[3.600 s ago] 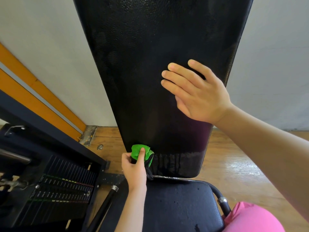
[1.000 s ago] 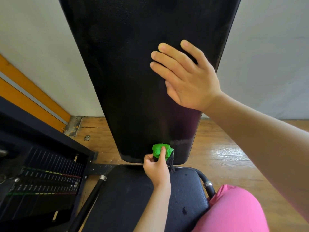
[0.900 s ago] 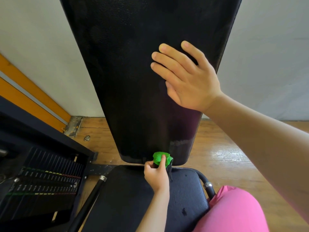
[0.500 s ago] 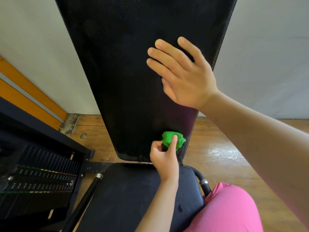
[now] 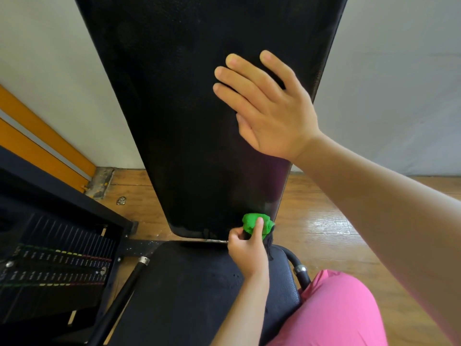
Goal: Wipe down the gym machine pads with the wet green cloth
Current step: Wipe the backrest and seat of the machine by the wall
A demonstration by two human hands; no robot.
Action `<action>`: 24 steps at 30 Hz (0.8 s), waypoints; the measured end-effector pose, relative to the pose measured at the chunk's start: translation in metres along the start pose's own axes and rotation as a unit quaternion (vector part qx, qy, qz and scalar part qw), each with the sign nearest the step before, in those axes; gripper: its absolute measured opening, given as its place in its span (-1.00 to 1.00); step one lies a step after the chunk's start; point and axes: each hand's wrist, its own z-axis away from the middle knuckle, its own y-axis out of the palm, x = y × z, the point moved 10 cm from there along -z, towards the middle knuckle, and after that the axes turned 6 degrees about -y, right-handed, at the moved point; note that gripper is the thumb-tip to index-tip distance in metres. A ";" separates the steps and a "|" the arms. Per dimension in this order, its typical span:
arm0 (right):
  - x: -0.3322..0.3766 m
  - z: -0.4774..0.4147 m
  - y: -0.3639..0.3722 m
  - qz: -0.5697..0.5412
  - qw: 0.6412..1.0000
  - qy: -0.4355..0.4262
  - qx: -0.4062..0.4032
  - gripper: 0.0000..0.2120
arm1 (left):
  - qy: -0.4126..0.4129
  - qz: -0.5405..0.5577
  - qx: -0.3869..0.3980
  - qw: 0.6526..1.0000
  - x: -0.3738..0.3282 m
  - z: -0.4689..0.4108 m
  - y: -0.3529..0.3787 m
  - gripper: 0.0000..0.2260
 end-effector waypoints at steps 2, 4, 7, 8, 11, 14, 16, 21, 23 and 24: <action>0.000 0.000 0.000 0.000 1.000 0.001 0.001 -0.58 | 0.020 0.026 0.039 0.999 -0.020 0.009 0.017 -0.75; 0.000 0.000 0.000 -0.005 1.000 0.001 0.001 -0.58 | 0.025 0.043 0.053 0.997 -0.034 0.015 0.030 -0.73; 0.000 0.000 0.000 -0.007 1.000 0.003 0.006 -0.58 | 0.018 0.018 0.032 0.999 -0.031 0.018 0.032 -0.73; 0.000 0.000 0.000 -0.006 1.000 0.003 0.007 -0.58 | 0.006 0.006 0.025 1.000 -0.023 0.017 0.030 -0.72; 0.000 0.001 0.000 -0.003 1.000 0.002 0.005 -0.58 | -0.048 -0.024 0.004 0.999 0.005 0.012 0.021 -0.71; 0.000 0.001 0.001 -0.003 1.000 0.001 0.007 -0.58 | -0.082 -0.038 -0.007 0.996 0.024 0.009 0.014 -0.72; 0.001 0.001 0.001 -0.004 1.000 -0.001 0.007 -0.57 | -0.099 -0.019 -0.007 0.995 0.029 0.011 0.014 -0.73; 0.000 0.001 0.000 -0.004 1.000 0.001 0.002 -0.58 | -0.071 0.098 0.062 0.991 -0.005 0.029 0.046 -0.80; 0.000 0.001 0.000 -0.011 1.000 0.001 0.001 -0.58 | -0.081 0.139 0.076 0.984 -0.018 0.036 0.059 -0.79; 0.000 0.001 0.000 -0.013 1.000 0.002 0.003 -0.58 | -0.097 0.156 0.077 0.980 -0.019 0.038 0.065 -0.79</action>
